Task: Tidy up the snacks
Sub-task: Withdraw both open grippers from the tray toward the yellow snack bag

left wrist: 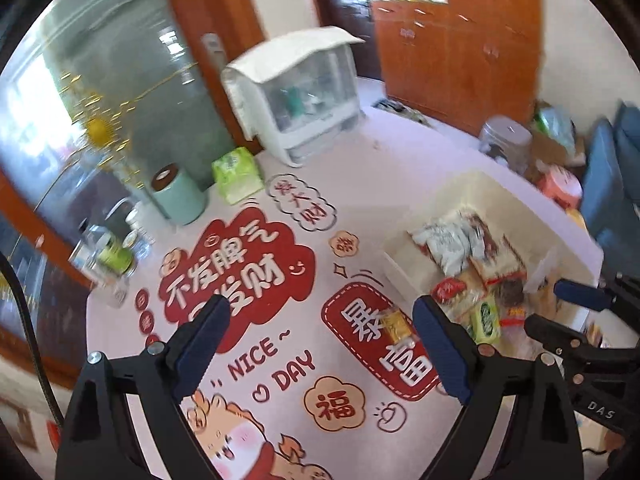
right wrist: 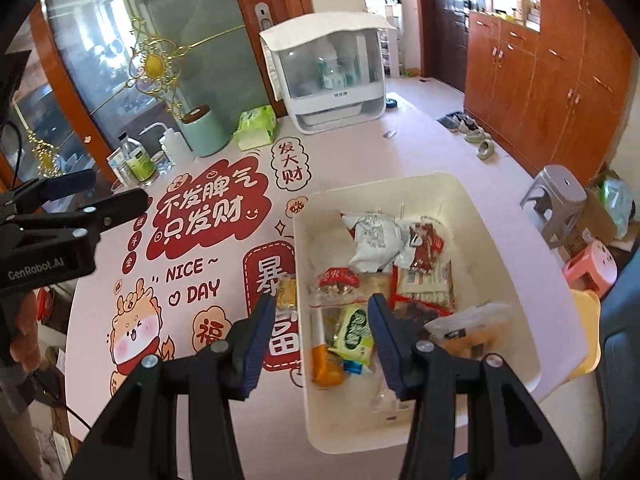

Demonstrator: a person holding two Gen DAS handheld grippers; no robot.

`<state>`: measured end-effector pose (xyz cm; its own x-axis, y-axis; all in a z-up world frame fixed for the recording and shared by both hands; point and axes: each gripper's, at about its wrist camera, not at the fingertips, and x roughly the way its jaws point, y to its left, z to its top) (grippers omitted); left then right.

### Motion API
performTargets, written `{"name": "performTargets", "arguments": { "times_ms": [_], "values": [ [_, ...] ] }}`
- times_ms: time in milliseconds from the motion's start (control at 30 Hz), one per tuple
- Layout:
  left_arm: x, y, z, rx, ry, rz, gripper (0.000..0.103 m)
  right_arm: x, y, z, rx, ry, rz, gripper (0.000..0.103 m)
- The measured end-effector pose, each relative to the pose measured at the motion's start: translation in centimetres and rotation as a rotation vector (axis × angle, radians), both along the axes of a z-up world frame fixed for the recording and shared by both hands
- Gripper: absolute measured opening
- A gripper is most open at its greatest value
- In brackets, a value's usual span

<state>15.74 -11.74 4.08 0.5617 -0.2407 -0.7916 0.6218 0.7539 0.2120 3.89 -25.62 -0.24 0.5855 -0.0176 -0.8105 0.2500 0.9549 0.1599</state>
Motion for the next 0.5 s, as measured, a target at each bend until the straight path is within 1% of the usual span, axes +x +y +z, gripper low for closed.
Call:
{"name": "performTargets", "arguments": {
  "times_ms": [100,167,267,367,433,500],
  "values": [
    [0.7,-0.9,-3.3,0.054,0.032,-0.099,0.093,0.1,0.9,-1.3,0.007,0.017,-0.029,0.049],
    [1.2,-1.6,-6.0,0.096,0.063,-0.169,0.092,0.2,1.4,-2.5,0.015,0.031,-0.041,0.049],
    [1.7,-2.5,-9.8,0.134,0.108,-0.281,0.092,0.2,2.2,-4.5,0.02,0.061,-0.058,0.049],
    [2.3,-3.2,-13.0,0.159,0.15,-0.367,0.092,0.2,2.9,-6.2,0.032,0.099,-0.064,0.049],
    [3.1,-3.8,-15.3,0.163,0.197,-0.42,0.092,0.1,3.0,-7.1,0.035,0.117,-0.075,0.049],
    [3.7,-4.3,-17.1,0.163,0.235,-0.45,0.092,0.0,2.7,-7.8,0.043,0.128,-0.102,0.049]
  ]
}}
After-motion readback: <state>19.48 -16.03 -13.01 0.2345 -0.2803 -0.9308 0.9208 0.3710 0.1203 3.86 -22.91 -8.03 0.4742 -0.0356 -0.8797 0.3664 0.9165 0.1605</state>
